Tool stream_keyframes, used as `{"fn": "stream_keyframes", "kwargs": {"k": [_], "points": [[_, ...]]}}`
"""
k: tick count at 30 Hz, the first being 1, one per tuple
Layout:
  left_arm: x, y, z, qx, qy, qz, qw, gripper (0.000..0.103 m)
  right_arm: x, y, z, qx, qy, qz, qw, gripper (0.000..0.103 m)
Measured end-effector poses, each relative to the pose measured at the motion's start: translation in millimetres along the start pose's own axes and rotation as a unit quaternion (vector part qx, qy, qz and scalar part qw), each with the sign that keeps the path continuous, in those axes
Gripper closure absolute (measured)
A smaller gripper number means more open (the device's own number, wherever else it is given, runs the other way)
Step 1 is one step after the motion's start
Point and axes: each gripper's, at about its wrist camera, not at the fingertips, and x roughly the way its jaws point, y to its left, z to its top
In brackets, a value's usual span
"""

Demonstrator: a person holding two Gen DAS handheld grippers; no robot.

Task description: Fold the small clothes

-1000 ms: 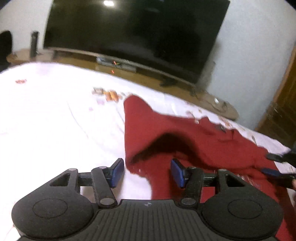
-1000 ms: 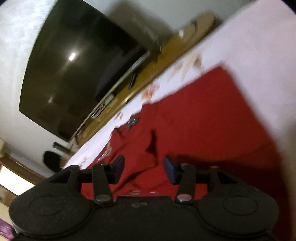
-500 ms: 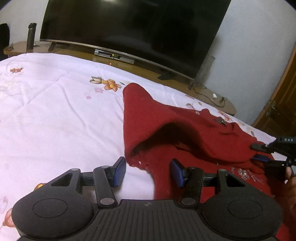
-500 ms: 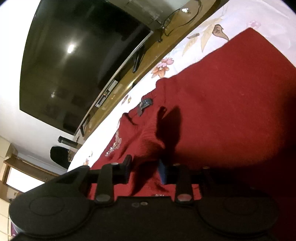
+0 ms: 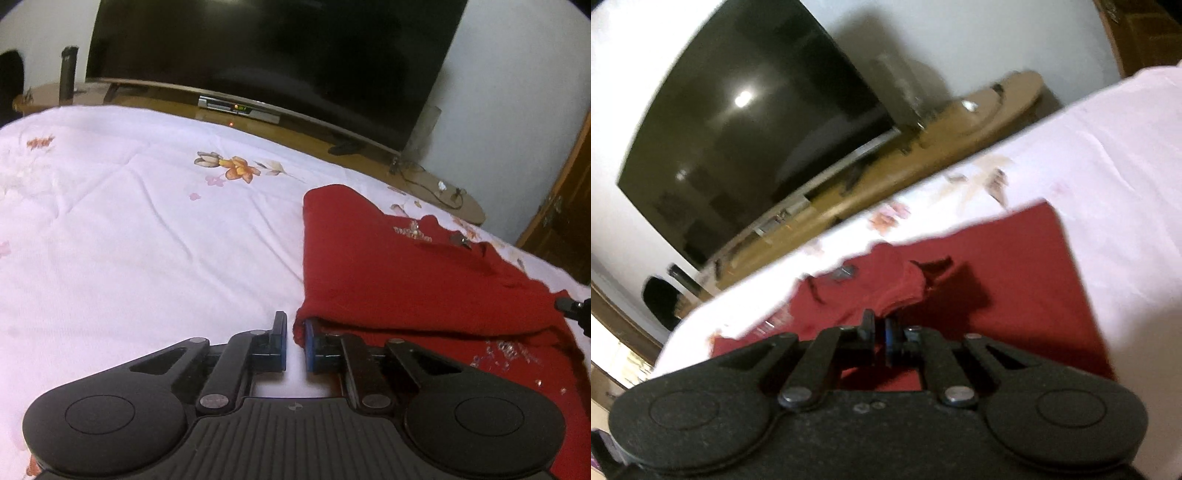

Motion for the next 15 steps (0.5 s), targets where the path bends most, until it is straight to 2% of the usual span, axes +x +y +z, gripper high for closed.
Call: {"fn": "stream_keyframes", "kwargs": {"k": [5, 11, 15], "points": [[-1.7, -2.2, 0.9, 0.004, 0.002, 0.004, 1.0000, 0.094, 12.0, -8.4, -12.8, -0.003, 0.019, -0.015, 1.000, 0.097], [-1.9, -3.1, 1.1, 0.009, 0.001, 0.009, 0.9999, 0.094, 5.0, -4.2, -9.1, -0.012, -0.003, -0.004, 1.000, 0.097], [-2.0, -4.7, 4.2, 0.019, 0.008, 0.013, 0.9997, 0.093, 25.2, -16.9, -15.2, -0.011, 0.038, -0.036, 0.999, 0.097]]}}
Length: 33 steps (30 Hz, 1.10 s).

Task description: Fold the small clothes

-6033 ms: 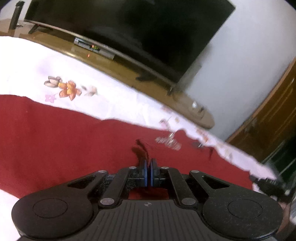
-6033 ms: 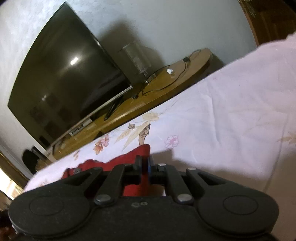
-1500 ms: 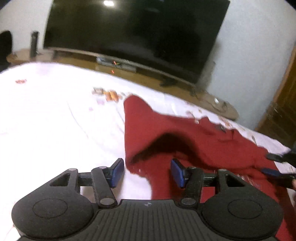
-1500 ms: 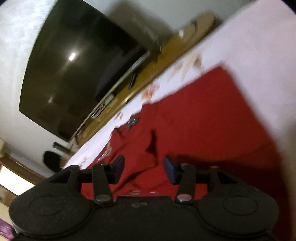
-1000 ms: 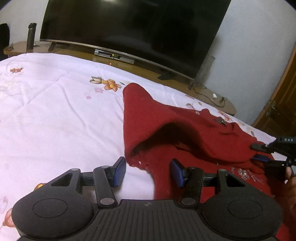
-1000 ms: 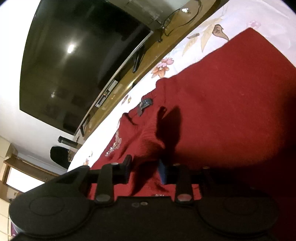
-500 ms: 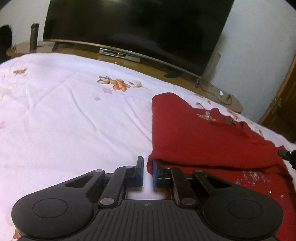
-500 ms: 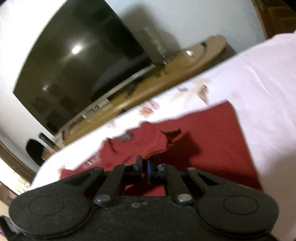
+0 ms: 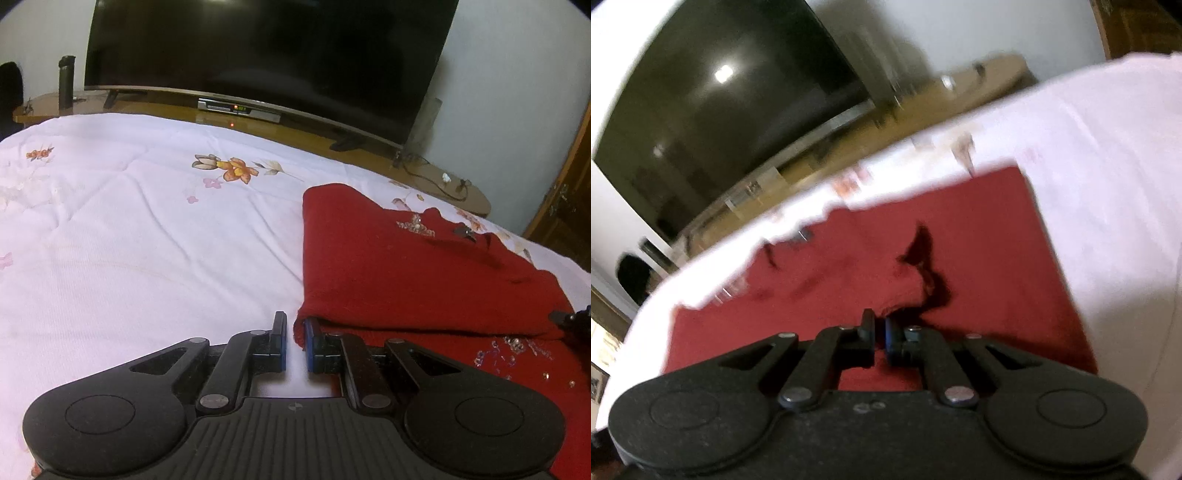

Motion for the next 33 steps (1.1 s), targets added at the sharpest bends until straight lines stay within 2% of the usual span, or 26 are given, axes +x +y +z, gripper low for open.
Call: {"fn": "stream_keyframes", "kwargs": {"k": [1, 2, 3, 4, 5, 7, 8, 9, 12, 13, 15, 17, 20, 21, 25, 27, 28, 29, 33], "points": [[-1.3, 0.2, 2.8, 0.008, 0.007, -0.005, 0.9999, 0.093, -0.9, -2.2, -0.7, 0.005, -0.002, 0.006, 1.000, 0.097], [-3.7, 2.0, 4.9, 0.008, 0.011, -0.014, 0.9998, 0.093, -2.9, -4.1, 0.1, 0.011, -0.002, 0.012, 1.000, 0.093], [-8.9, 7.2, 7.1, -0.003, 0.009, -0.026, 0.9996, 0.092, -5.9, -6.2, 1.2, 0.020, -0.005, 0.021, 1.000, 0.082], [-14.9, 12.2, 8.6, -0.013, 0.000, -0.036, 0.9993, 0.092, -9.1, -8.3, 2.4, 0.028, -0.010, 0.027, 0.999, 0.077], [-23.7, 19.6, 11.0, -0.026, -0.019, -0.057, 0.9978, 0.089, -12.1, -10.0, 3.3, 0.032, -0.016, 0.033, 0.999, 0.077], [-31.5, 32.8, 20.4, -0.056, -0.049, -0.076, 0.9943, 0.068, -15.0, -14.5, 5.9, 0.038, -0.018, 0.043, 0.998, 0.079], [-29.2, 36.8, 27.0, -0.068, -0.054, -0.078, 0.9932, 0.053, -14.9, -17.1, 6.8, 0.042, -0.016, 0.045, 0.998, 0.080], [-23.7, 40.0, 34.3, -0.078, -0.054, -0.083, 0.9921, 0.052, -14.5, -19.8, 7.3, 0.047, -0.017, 0.047, 0.998, 0.083], [6.7, 39.3, 58.2, -0.084, -0.037, -0.100, 0.9907, 0.052, -14.7, -25.7, 5.6, 0.060, -0.024, 0.042, 0.997, 0.095], [16.3, 37.2, 62.5, -0.083, -0.030, -0.103, 0.9907, 0.053, -14.7, -25.6, 4.0, 0.060, -0.028, 0.038, 0.997, 0.097], [39.4, 33.0, 71.2, -0.083, -0.014, -0.112, 0.9902, 0.062, -16.7, -26.5, 0.4, 0.058, -0.034, 0.036, 0.997, 0.097], [62.7, 34.0, 78.3, -0.094, 0.005, -0.108, 0.9897, 0.062, -16.9, -27.3, -1.7, 0.057, -0.035, 0.036, 0.997, 0.097], [89.7, 39.5, 79.0, -0.130, 0.035, -0.125, 0.9829, 0.062, -18.1, -29.4, -1.7, 0.058, -0.037, 0.038, 0.997, 0.097], [96.2, 39.7, 78.2, -0.138, 0.038, -0.135, 0.9805, 0.062, -17.8, -30.1, -1.0, 0.059, -0.036, 0.041, 0.997, 0.096], [110.4, 47.9, 82.5, -0.169, 0.042, -0.162, 0.9714, 0.062, -13.2, -35.8, 2.2, 0.078, -0.031, 0.055, 0.995, 0.084], [114.7, 47.4, 84.3, -0.168, 0.044, -0.167, 0.9705, 0.062, -8.5, -38.1, 3.4, 0.088, -0.026, 0.065, 0.994, 0.088], [116.6, 46.2, 85.7, -0.166, 0.043, -0.168, 0.9708, 0.067, -7.7, -37.1, 3.2, 0.083, -0.027, 0.063, 0.994, 0.095], [118.5, 43.9, 87.2, -0.157, 0.044, -0.165, 0.9728, 0.094, -7.7, -35.2, 2.6, 0.075, -0.031, 0.058, 0.995, 0.097], [114.2, 37.4, 91.0, -0.136, 0.009, -0.170, 0.9760, 0.094, -24.7, -25.2, -0.3, 0.038, -0.077, 0.042, 0.995, 0.098]]}}
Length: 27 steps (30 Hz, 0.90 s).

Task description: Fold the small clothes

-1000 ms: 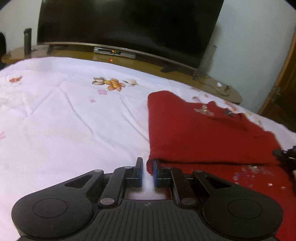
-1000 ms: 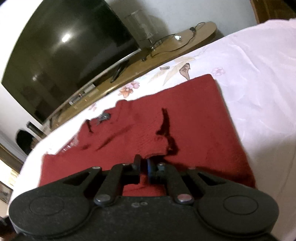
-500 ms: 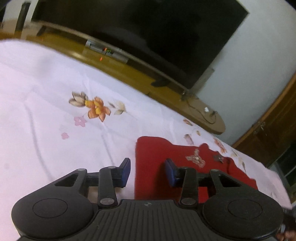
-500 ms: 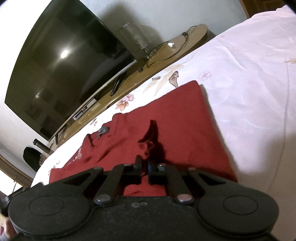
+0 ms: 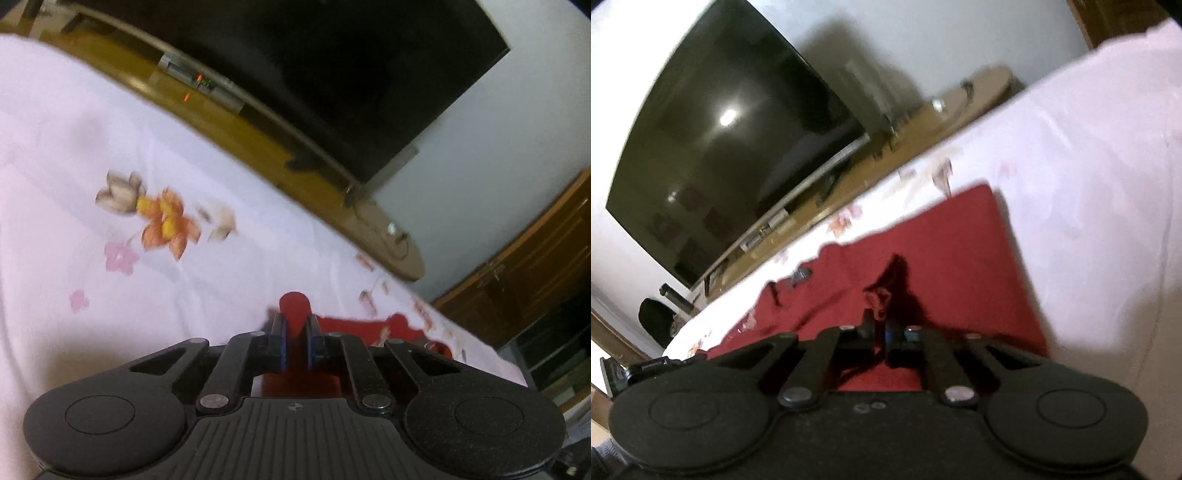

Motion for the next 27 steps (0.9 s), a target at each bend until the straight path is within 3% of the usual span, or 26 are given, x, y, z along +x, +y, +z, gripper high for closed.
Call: {"fn": "stream_keyframes", "kwargs": {"k": [4, 7, 15, 20, 24, 27], "points": [[12.6, -8.1, -5.2, 0.046, 0.020, 0.036, 0.9981, 0.094, -17.3, 6.7, -1.7, -0.031, -0.021, -0.012, 0.999, 0.098], [12.6, -4.6, -5.7, 0.029, 0.013, 0.031, 0.9990, 0.093, -1.4, -2.1, -8.1, -0.028, 0.015, -0.042, 0.999, 0.098], [9.8, -6.4, -5.3, 0.056, 0.013, 0.040, 0.9976, 0.093, -4.1, -3.8, -10.8, -0.027, 0.011, -0.038, 0.999, 0.098], [5.8, -6.1, -4.4, 0.047, 0.010, 0.035, 0.9982, 0.093, 0.5, -3.7, -14.5, -0.027, 0.016, -0.044, 0.999, 0.098], [-12.0, -10.2, -7.7, 0.045, -0.008, 0.021, 0.9988, 0.083, 0.4, -4.3, -13.9, -0.028, 0.020, -0.043, 0.998, 0.097], [-25.9, -11.8, -13.6, 0.051, -0.006, 0.025, 0.9983, 0.081, 0.5, -8.3, -12.0, -0.020, 0.022, -0.037, 0.999, 0.096]]}}
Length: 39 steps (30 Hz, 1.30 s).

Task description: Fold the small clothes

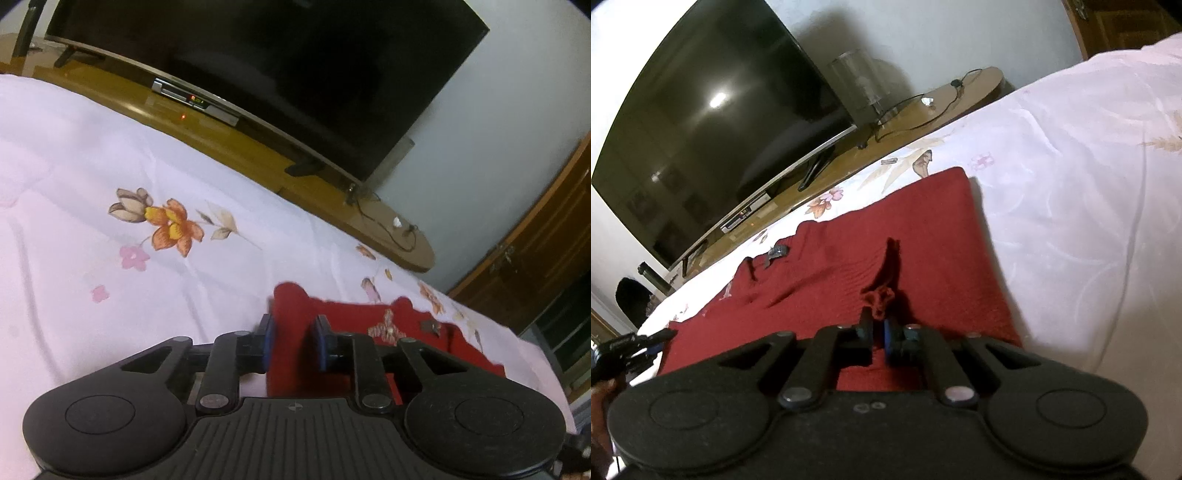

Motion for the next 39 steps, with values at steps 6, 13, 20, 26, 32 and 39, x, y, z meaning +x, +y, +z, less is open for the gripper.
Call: {"fn": "stream_keyframes", "kwargs": {"k": [6, 13, 20, 26, 32, 39], "points": [[-27.2, 4.5, -24.5, -0.009, 0.005, 0.003, 0.9999, 0.081, -0.9, 1.0, 1.3, 0.010, 0.003, 0.013, 1.000, 0.084], [-38.0, -1.1, -51.4, 0.006, 0.014, 0.012, 0.9998, 0.080, -0.2, 0.4, 0.2, -0.001, 0.002, 0.002, 1.000, 0.097], [-37.9, -2.7, -48.9, 0.014, 0.019, 0.021, 0.9995, 0.083, -17.9, 6.7, 2.1, -0.002, -0.026, 0.015, 1.000, 0.098], [-37.3, 0.5, -48.8, 0.007, 0.020, 0.018, 0.9996, 0.087, -7.3, 1.1, -3.5, -0.003, -0.002, -0.008, 1.000, 0.097], [-46.2, -1.9, -32.6, -0.006, -0.015, 0.017, 0.9997, 0.056, -19.9, 1.0, 8.8, 0.009, -0.042, 0.002, 0.999, 0.072], [-9.5, -16.2, -21.0, 0.020, 0.010, 0.015, 0.9996, 0.056, 15.6, 11.6, 30.4, -0.023, -0.028, -0.003, 0.999, 0.073]]}}
